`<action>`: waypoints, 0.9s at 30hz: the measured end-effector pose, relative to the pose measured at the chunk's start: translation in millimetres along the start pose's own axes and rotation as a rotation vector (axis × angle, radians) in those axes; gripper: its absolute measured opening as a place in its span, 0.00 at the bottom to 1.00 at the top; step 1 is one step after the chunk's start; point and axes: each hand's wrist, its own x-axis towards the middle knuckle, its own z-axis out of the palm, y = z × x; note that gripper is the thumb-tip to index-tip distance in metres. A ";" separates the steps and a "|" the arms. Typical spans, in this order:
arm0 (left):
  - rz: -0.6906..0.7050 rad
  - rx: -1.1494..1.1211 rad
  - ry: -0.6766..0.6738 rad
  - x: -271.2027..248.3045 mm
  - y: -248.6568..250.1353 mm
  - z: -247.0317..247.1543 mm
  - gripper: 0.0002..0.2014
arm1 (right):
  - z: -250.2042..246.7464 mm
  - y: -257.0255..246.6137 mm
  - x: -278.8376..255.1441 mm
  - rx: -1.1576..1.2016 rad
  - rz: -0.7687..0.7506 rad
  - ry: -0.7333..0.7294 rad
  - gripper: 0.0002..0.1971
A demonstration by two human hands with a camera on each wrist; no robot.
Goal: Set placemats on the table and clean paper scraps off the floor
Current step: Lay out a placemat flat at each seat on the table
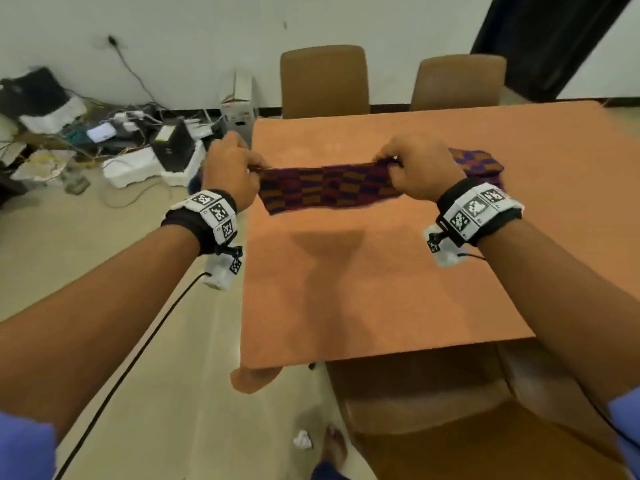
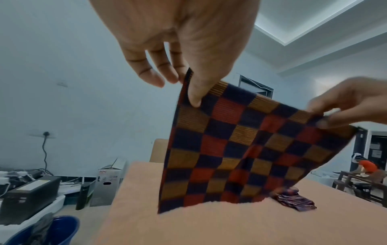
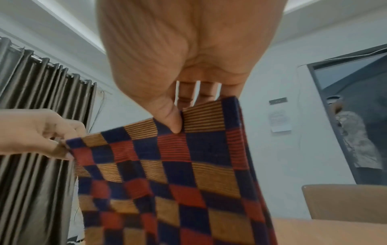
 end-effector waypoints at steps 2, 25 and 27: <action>-0.004 -0.010 0.024 22.4 0.6 13.7 0.13 | 3.6 6.6 -14.6 -0.016 0.043 0.064 0.15; 0.010 -0.035 -0.804 43.3 -145.3 188.0 0.27 | 239.6 -8.6 -45.7 0.009 0.790 -0.153 0.27; 0.018 -0.025 -0.796 47.0 -129.2 181.3 0.28 | 240.9 5.0 -49.8 0.028 0.844 -0.212 0.24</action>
